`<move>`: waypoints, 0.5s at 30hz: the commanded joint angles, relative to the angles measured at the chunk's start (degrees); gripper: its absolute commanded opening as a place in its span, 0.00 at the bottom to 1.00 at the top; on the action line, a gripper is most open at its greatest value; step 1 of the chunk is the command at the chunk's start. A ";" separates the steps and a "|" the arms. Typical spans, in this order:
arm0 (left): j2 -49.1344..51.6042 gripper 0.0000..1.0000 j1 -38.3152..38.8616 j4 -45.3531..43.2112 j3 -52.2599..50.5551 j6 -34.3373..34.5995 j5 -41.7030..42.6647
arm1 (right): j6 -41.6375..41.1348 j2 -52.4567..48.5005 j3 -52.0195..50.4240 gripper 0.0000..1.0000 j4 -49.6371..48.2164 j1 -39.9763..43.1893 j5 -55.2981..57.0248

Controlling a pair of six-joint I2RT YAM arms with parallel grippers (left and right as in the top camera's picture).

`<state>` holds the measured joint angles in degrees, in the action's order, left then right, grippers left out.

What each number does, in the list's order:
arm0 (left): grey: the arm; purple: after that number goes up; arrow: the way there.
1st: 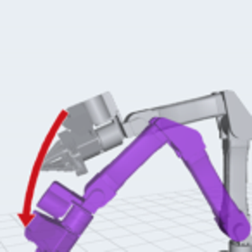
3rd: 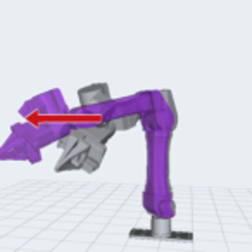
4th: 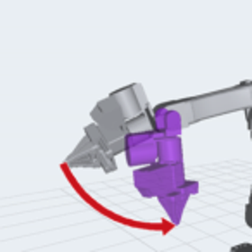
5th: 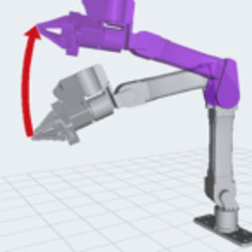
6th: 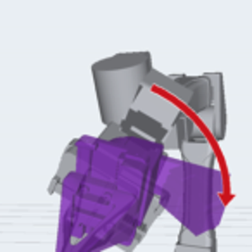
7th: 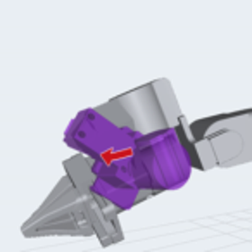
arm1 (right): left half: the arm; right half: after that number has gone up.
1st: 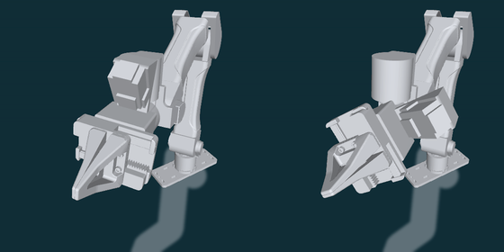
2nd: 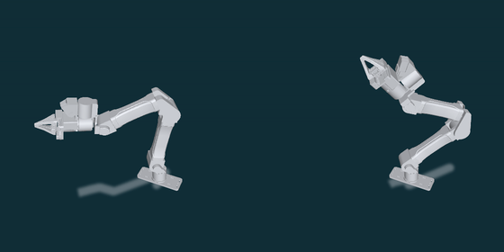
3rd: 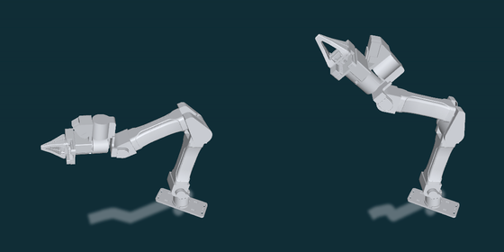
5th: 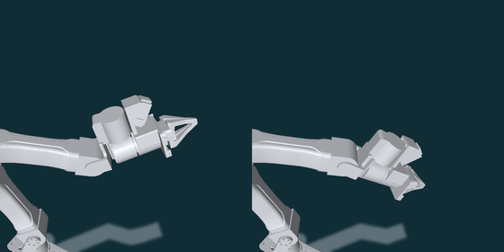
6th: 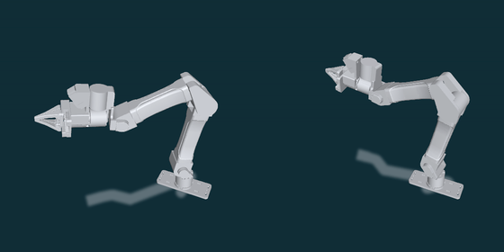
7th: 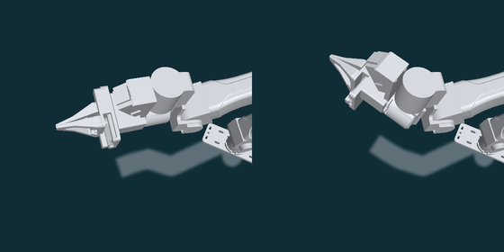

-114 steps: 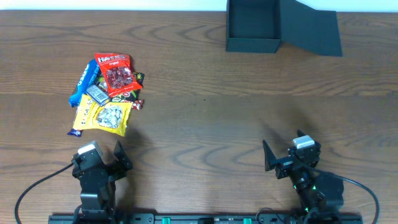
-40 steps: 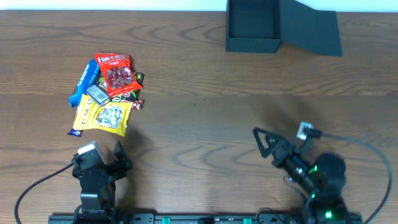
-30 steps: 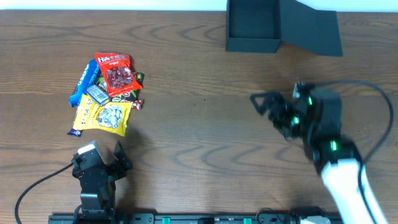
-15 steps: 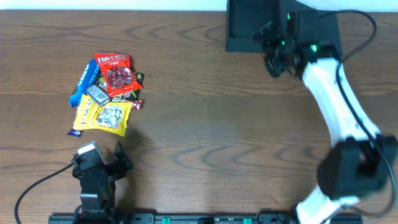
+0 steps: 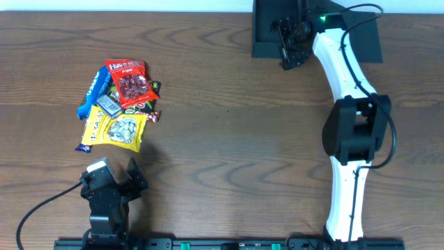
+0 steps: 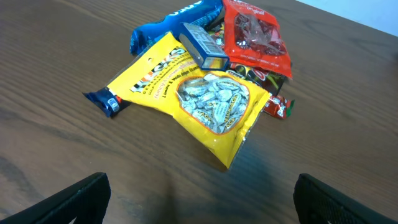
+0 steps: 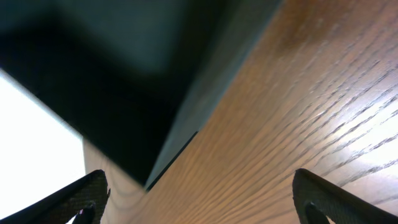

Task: Pack container
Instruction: 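Grasp the green box edge with the right gripper and pull it toward center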

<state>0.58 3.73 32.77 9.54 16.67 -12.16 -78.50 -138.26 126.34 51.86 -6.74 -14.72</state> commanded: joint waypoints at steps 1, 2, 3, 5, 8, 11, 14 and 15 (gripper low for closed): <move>-0.33 0.95 -0.39 -0.20 -0.85 -0.37 -0.22 | -1.09 -1.62 1.88 0.90 0.70 1.64 -0.33; -0.33 0.95 -0.39 -0.20 -0.85 -0.37 -0.22 | -0.90 -1.95 1.88 0.86 0.70 1.95 -0.28; -0.33 0.95 -0.39 -0.22 -0.85 -0.37 -0.22 | -0.46 -2.08 1.88 0.82 0.66 2.27 -0.26; -0.33 0.95 -0.39 -0.20 -0.85 -0.37 -0.22 | 0.57 -2.45 1.88 0.70 0.68 2.89 -0.11; -0.33 0.95 -0.39 -0.20 -0.85 -0.37 -0.20 | 3.17 -2.95 1.88 0.49 0.70 3.78 0.00; -0.33 0.95 -0.39 -0.20 -0.85 -0.37 -0.22 | 4.96 -3.43 1.88 0.36 1.51 4.39 0.04; -0.33 0.95 -0.39 -0.20 -0.85 -0.37 -0.22 | 6.62 -3.41 1.90 0.27 2.95 4.59 0.83; -0.33 0.95 -0.39 -0.20 -0.85 -0.37 -0.22 | 7.39 -3.41 1.90 0.26 3.30 4.59 0.76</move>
<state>0.58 3.73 32.75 9.54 16.67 -12.16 -74.06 -140.16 127.46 54.04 -2.42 -15.22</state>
